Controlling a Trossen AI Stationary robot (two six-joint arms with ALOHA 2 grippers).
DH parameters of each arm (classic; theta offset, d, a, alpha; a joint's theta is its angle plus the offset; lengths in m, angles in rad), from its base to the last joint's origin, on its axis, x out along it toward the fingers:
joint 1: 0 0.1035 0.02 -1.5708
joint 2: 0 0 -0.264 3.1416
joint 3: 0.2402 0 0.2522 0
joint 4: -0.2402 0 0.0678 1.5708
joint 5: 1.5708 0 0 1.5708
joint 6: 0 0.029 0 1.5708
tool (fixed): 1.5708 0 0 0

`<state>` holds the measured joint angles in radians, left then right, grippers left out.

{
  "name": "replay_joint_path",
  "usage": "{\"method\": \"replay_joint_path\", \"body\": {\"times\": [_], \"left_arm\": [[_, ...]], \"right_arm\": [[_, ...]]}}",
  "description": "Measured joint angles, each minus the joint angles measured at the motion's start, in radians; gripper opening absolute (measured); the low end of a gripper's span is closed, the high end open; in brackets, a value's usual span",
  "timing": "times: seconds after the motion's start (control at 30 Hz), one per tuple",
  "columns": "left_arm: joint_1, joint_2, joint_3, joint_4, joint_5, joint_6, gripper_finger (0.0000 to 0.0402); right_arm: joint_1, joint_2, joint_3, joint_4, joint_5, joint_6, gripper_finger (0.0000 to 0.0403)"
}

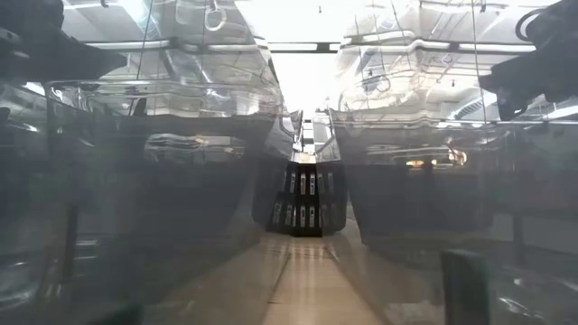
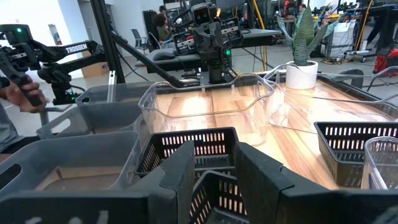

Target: Stack baskets by color

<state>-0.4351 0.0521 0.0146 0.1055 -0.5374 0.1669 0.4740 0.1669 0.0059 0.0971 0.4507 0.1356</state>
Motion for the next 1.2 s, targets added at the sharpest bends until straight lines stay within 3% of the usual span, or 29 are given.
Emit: {"method": "replay_joint_path", "body": {"times": [0.27, 0.43, 0.67, 0.97, 1.2], "left_arm": [[0.0, 0.0, 0.0, 0.023, 0.022, -0.291, 0.0025], [0.0, 0.0, 0.0, 0.043, 0.23, -0.33, 0.0024], [-0.01, 0.047, 0.004, 0.049, 0.364, -0.551, 0.0015], [-0.116, 0.336, 0.172, 0.03, 0.337, -0.519, 0.0006], [-0.141, 0.582, 0.322, -0.12, 0.324, -0.596, 0.0015]], "right_arm": [[0.0, 0.0, 0.0, 0.0, 0.0, 0.0, 0.0119], [0.0, 0.0, 0.0, 0.0, 0.0, 0.0, 0.0119], [0.0, 0.0, 0.0, 0.0, 0.0, 0.0, 0.0119], [0.0, 0.0, 0.0, 0.0, 0.0, 0.0, 0.0119], [0.0, 0.0, 0.0, 0.0, 0.0, 0.0, 0.0119]]}}
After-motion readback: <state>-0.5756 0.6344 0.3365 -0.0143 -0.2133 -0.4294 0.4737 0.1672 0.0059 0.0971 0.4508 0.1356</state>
